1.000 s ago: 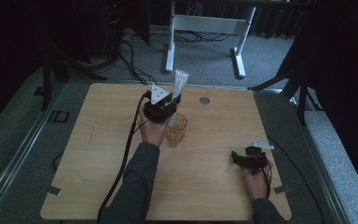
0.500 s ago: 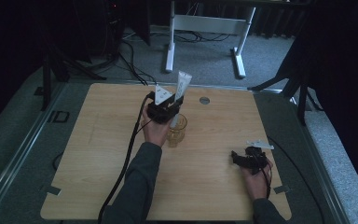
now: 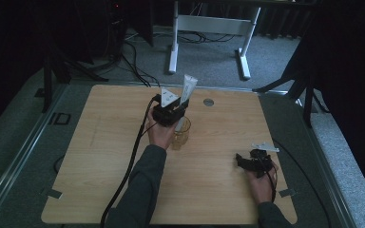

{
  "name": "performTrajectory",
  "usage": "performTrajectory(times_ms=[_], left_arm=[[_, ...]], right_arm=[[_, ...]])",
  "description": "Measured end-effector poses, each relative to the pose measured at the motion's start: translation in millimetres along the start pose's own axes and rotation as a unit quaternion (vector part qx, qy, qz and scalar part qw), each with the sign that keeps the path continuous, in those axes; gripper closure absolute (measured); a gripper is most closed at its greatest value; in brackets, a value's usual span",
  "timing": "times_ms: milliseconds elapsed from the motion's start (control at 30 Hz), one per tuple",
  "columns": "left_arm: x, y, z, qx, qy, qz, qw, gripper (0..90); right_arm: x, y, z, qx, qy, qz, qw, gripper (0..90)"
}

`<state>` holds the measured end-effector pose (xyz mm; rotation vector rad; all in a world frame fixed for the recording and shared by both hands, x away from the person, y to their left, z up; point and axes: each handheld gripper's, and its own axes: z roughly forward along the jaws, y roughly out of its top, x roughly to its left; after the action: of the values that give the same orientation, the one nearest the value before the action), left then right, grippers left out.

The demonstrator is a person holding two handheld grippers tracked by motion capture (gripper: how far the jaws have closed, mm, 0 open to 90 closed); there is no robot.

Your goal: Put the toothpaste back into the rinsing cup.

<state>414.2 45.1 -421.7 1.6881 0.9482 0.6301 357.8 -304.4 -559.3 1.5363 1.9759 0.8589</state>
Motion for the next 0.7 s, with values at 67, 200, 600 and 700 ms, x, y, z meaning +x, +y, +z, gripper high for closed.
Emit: performTrajectory(times_ms=[67,200,600,700], left_arm=[[0.4,-1.0,1.5,0.005,-0.003,0.0,1.0,72.7],[1.2,-3.1,4.5,0.009,-0.002,-0.003,1.0,72.7],[2.4,-4.0,8.2,0.011,0.007,-0.002,0.9999,72.5],[2.5,-5.6,10.4,0.015,0.009,-0.002,0.9998,72.5]], right_arm=[[0.0,0.0,0.0,0.0,0.0,0.0,1.0,20.7],[0.0,0.0,-0.1,0.0,0.0,0.0,1.0,20.7],[0.0,0.0,-0.1,0.0,0.0,0.0,1.0,20.7],[0.0,0.0,-0.1,0.001,0.0,0.0,1.0,20.7]])
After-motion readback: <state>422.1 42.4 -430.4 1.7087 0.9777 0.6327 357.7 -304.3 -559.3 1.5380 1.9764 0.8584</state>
